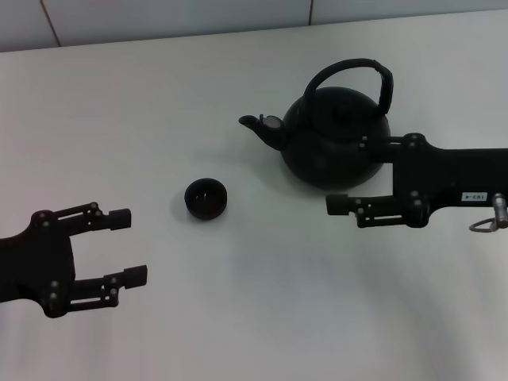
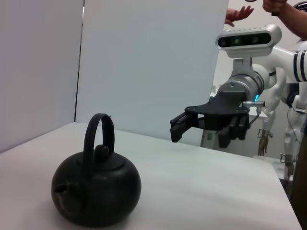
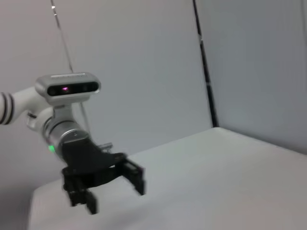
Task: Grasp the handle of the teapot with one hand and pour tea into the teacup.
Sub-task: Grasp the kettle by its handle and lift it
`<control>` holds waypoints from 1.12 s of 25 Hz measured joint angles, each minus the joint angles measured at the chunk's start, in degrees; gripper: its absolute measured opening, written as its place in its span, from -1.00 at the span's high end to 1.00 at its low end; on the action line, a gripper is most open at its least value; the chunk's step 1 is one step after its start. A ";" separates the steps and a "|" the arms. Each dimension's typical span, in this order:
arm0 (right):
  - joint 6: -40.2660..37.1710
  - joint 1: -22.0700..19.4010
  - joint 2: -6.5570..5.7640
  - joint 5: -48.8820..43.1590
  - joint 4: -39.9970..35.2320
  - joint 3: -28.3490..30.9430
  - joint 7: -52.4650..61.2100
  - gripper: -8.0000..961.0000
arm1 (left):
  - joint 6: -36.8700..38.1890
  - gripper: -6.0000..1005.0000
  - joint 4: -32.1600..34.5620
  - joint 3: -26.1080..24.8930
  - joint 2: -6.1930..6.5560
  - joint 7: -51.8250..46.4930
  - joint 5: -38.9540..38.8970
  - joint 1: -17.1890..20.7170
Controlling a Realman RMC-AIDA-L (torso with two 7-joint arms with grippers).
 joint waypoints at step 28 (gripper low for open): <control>6.50 -11.83 0.50 3.90 -4.09 13.51 -0.02 -0.50 | -2.99 -0.55 2.41 -0.06 0.02 -2.80 3.27 -1.47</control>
